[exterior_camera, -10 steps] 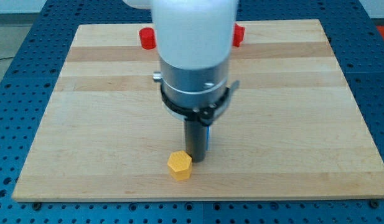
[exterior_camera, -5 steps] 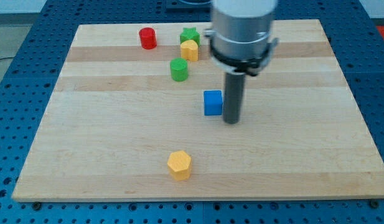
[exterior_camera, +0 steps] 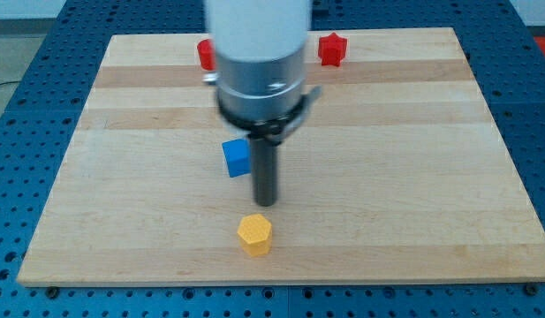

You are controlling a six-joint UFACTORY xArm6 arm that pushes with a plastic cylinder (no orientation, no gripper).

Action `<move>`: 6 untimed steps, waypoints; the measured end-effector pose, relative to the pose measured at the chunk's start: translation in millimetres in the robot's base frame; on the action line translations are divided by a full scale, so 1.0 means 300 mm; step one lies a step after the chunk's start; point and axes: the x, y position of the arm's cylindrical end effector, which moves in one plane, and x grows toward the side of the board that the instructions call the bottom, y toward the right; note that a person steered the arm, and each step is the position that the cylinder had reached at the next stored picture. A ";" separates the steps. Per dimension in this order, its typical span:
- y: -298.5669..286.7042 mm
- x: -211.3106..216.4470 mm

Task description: Place the blue cube below the green circle

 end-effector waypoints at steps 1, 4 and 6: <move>-0.111 -0.146; -0.044 -0.141; 0.349 0.168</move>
